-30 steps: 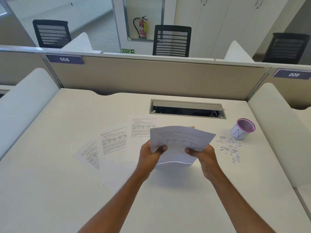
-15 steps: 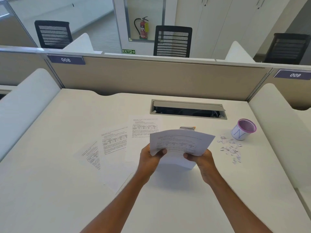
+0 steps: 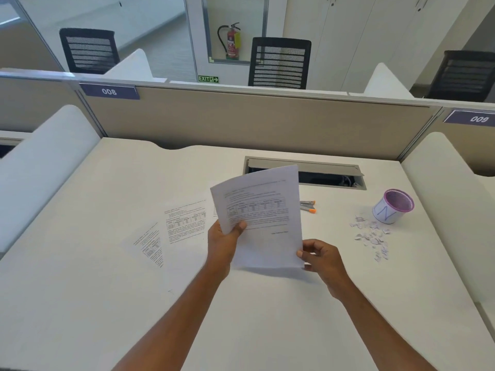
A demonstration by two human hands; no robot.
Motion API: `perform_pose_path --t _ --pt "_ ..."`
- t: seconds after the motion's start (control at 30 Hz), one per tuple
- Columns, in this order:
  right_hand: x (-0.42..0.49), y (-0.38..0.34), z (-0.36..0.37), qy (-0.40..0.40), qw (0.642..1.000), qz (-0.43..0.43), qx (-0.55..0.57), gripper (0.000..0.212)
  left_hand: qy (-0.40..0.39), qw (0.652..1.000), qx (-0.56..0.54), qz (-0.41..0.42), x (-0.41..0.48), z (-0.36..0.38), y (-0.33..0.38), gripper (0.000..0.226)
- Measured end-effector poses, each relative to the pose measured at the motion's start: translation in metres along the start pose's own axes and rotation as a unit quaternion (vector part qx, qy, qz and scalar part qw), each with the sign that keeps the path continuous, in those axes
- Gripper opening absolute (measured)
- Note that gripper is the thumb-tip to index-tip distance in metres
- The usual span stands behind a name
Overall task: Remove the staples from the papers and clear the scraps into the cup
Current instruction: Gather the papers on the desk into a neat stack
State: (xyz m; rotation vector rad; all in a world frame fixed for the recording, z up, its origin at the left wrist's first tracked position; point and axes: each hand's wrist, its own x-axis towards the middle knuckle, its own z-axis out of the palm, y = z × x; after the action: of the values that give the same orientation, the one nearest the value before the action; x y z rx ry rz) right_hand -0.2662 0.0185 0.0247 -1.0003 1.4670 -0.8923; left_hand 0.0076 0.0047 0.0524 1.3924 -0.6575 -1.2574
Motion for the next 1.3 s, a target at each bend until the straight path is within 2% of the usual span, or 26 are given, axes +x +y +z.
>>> perform_pose_path --t 0.13,0.27,0.37,0.47,0.57,0.67,0.8,0.93,1.07,1.3 --pt "0.001 0.003 0.011 0.012 0.999 0.014 -0.042 0.016 0.017 1.0 0.015 0.006 0.011 -0.013 -0.002 0.029" --pt "0.005 0.002 0.028 0.02 0.999 0.035 -0.032 0.018 0.058 0.996 0.062 0.025 0.023 -0.031 -0.002 0.025" --pt "0.01 0.001 0.042 0.028 0.998 0.059 -0.005 0.016 0.093 0.987 0.118 0.049 0.028 -0.044 -0.001 0.04" --pt "0.017 -0.003 0.059 0.032 0.997 0.074 0.013 0.018 0.104 0.973 0.187 0.085 0.032 -0.059 -0.008 0.045" --pt "0.026 -0.008 0.078 0.041 0.995 0.084 0.014 0.019 0.088 0.936 0.321 0.111 0.039 -0.075 -0.02 0.053" --pt "0.037 -0.008 0.094 0.053 0.994 0.092 -0.014 0.018 0.042 0.884 0.451 0.111 0.045 -0.089 -0.031 0.062" --pt "0.045 -0.005 0.111 0.083 0.988 0.095 -0.092 0.019 -0.021 0.806 0.588 0.065 0.05 -0.107 -0.052 0.074" --pt "0.048 0.002 0.12 0.117 0.967 0.085 -0.211 0.015 -0.078 0.778 0.622 0.035 0.049 -0.117 -0.067 0.075" --pt "0.047 0.005 0.13 0.12 0.957 0.076 -0.254 0.013 -0.075 0.769 0.633 0.04 0.048 -0.117 -0.071 0.074" --pt "0.047 -0.003 0.148 0.12 0.98 0.106 -0.12 0.023 -0.067 0.765 0.639 0.038 0.045 -0.113 -0.068 0.074"
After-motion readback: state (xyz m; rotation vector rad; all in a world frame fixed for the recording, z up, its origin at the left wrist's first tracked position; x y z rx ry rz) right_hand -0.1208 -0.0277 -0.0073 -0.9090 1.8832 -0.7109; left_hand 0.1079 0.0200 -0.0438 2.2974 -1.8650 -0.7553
